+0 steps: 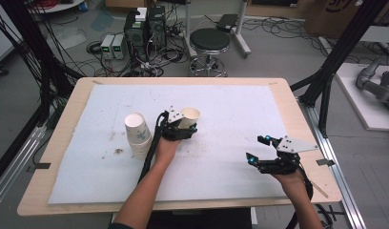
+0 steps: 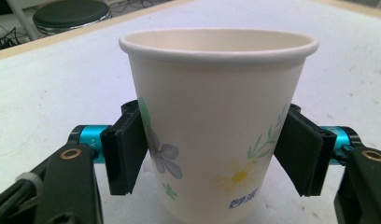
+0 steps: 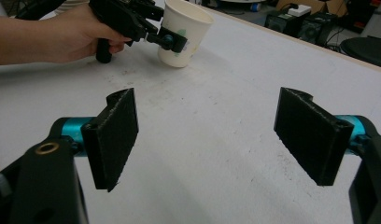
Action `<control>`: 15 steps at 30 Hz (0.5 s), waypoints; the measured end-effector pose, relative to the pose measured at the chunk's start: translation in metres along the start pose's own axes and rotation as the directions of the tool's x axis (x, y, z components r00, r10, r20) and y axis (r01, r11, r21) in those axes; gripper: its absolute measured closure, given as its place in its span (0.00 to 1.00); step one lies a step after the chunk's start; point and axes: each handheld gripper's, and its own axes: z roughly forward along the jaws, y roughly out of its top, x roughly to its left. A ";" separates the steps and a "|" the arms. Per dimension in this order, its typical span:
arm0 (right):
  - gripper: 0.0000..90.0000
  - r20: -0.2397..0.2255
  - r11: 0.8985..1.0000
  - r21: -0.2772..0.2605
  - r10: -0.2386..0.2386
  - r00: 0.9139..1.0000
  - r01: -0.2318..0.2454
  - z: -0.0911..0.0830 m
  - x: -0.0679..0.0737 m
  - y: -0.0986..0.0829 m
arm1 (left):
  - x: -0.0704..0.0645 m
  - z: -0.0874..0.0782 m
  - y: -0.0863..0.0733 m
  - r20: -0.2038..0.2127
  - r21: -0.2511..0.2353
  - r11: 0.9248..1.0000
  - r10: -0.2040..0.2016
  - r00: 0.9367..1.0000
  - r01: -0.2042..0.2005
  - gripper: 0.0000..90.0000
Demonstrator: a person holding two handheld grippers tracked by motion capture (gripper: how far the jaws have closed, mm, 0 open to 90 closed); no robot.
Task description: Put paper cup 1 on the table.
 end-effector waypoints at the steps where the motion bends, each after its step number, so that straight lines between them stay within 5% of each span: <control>1: 0.25 -0.001 1.000 0.000 0.001 1.000 -0.001 0.000 0.000 0.000 | 0.000 -0.001 -0.001 -0.006 0.004 1.000 -0.001 1.000 0.001 0.34; 15: 0.25 -0.007 1.000 0.004 -0.008 1.000 0.008 0.000 0.003 0.002 | -0.006 -0.011 -0.002 -0.041 0.091 0.995 -0.028 0.999 0.032 0.33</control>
